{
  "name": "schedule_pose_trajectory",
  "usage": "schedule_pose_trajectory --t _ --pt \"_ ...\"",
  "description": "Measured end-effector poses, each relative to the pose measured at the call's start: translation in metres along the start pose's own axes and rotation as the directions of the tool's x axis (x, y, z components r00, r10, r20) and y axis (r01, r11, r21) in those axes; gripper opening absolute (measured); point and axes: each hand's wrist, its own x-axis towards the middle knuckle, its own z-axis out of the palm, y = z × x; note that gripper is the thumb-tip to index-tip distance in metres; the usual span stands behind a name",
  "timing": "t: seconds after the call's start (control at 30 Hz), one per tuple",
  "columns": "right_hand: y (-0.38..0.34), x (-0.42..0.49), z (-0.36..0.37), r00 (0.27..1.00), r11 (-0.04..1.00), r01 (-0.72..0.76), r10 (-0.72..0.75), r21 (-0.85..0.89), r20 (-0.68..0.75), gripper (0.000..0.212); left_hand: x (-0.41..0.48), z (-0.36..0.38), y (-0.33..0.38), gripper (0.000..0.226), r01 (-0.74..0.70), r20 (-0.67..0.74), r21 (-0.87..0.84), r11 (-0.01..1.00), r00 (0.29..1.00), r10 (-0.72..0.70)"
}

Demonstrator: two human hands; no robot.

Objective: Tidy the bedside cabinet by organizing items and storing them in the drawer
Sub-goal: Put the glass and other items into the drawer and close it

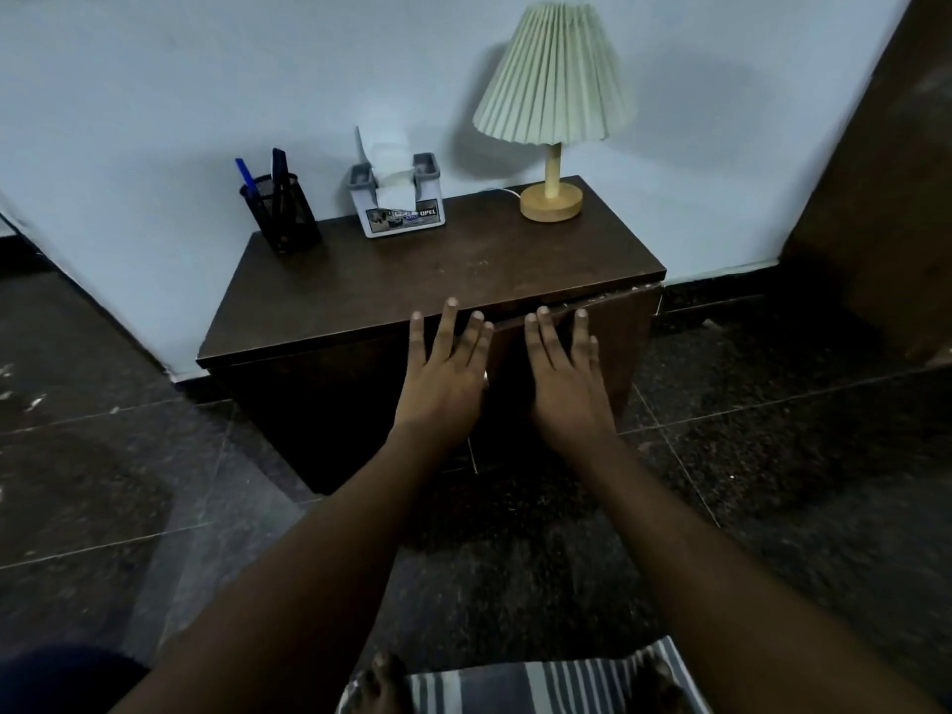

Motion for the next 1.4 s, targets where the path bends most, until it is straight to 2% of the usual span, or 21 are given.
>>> schedule_pose_trajectory --t 0.17,0.3,0.57,0.83,1.0,1.07,1.2,1.4 --pt "-0.002 0.008 0.021 0.996 1.0 0.001 0.0 0.014 -0.095 0.084 -0.001 0.021 -0.001 0.072 0.032 -0.096 0.078 0.996 0.995 -0.024" --pt "0.002 0.016 0.043 0.983 0.998 0.038 -0.028 0.051 -0.183 0.08 0.001 0.042 -0.009 0.08 0.007 -0.16 0.114 0.993 0.987 0.011" --pt "0.01 0.042 0.083 0.923 0.974 0.2 -0.225 -0.109 -0.312 0.079 0.012 0.08 -0.018 0.08 -0.011 -0.272 0.142 0.99 0.961 0.049" --pt "0.028 0.063 0.121 0.86 0.959 0.229 -0.281 -0.169 -0.426 0.081 0.023 0.11 -0.024 0.092 -0.027 -0.366 0.155 0.987 0.927 0.083" --pt "0.032 0.073 0.134 0.812 0.947 0.232 -0.315 -0.223 -0.491 0.083 0.027 0.117 -0.029 0.089 -0.031 -0.41 0.178 0.984 0.906 0.103" --pt "0.033 0.073 0.134 0.809 0.945 0.232 -0.319 -0.231 -0.494 0.083 0.029 0.114 -0.028 0.09 -0.017 -0.418 0.178 0.984 0.904 0.092" --pt "0.034 0.066 0.114 0.856 0.941 0.242 -0.322 -0.237 -0.404 0.082 0.028 0.099 -0.023 0.095 -0.012 -0.343 0.159 0.987 0.937 0.066" --pt "0.023 0.031 0.057 0.918 0.947 0.229 -0.287 -0.225 -0.274 0.082 0.0 0.048 -0.023 0.098 -0.03 -0.218 0.02 0.999 0.975 0.034"
